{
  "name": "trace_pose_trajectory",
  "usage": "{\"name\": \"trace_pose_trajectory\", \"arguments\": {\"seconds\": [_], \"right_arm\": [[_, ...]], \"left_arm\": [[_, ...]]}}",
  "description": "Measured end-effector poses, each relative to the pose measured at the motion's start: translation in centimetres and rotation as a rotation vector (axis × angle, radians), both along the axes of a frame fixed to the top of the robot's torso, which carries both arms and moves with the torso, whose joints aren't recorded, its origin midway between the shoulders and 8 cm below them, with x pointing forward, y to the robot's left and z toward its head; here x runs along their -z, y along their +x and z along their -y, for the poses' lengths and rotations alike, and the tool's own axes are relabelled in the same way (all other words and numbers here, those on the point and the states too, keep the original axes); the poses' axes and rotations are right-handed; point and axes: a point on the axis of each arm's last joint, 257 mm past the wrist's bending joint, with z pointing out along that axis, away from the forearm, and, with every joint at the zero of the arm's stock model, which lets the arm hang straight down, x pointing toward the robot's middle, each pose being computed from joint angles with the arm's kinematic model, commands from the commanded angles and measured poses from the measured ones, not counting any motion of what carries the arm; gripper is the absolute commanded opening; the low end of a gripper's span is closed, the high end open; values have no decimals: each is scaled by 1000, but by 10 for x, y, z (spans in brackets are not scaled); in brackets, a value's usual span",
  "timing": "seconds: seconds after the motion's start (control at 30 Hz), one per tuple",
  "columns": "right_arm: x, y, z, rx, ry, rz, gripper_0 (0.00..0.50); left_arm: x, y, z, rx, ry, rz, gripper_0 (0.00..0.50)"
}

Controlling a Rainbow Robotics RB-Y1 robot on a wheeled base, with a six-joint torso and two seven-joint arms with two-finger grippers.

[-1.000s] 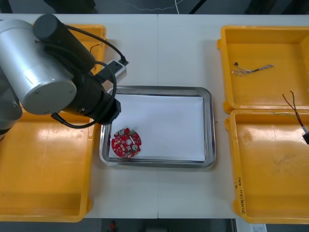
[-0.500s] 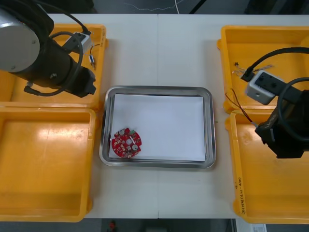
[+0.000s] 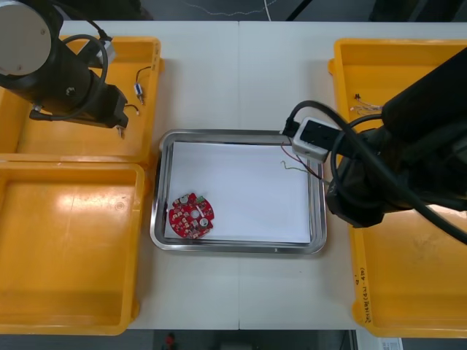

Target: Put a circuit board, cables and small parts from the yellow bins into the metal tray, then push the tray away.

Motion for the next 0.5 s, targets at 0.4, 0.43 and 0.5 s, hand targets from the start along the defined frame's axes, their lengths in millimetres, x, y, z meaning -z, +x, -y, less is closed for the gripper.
{"name": "trace_pose_trajectory", "arguments": {"seconds": [0.4,0.43,0.5], "right_arm": [[25,25,-36,-202,-131,29,0],[27,27,-38,-224,-145,29,0],[32,33,-39,-255,-177,33,0]], "left_arm": [[2,27,-18,-89,-49,-30,500],[2,29,-20,-97,-53,-35,500],[2,32,-23,-115,-61,-50,500]]}}
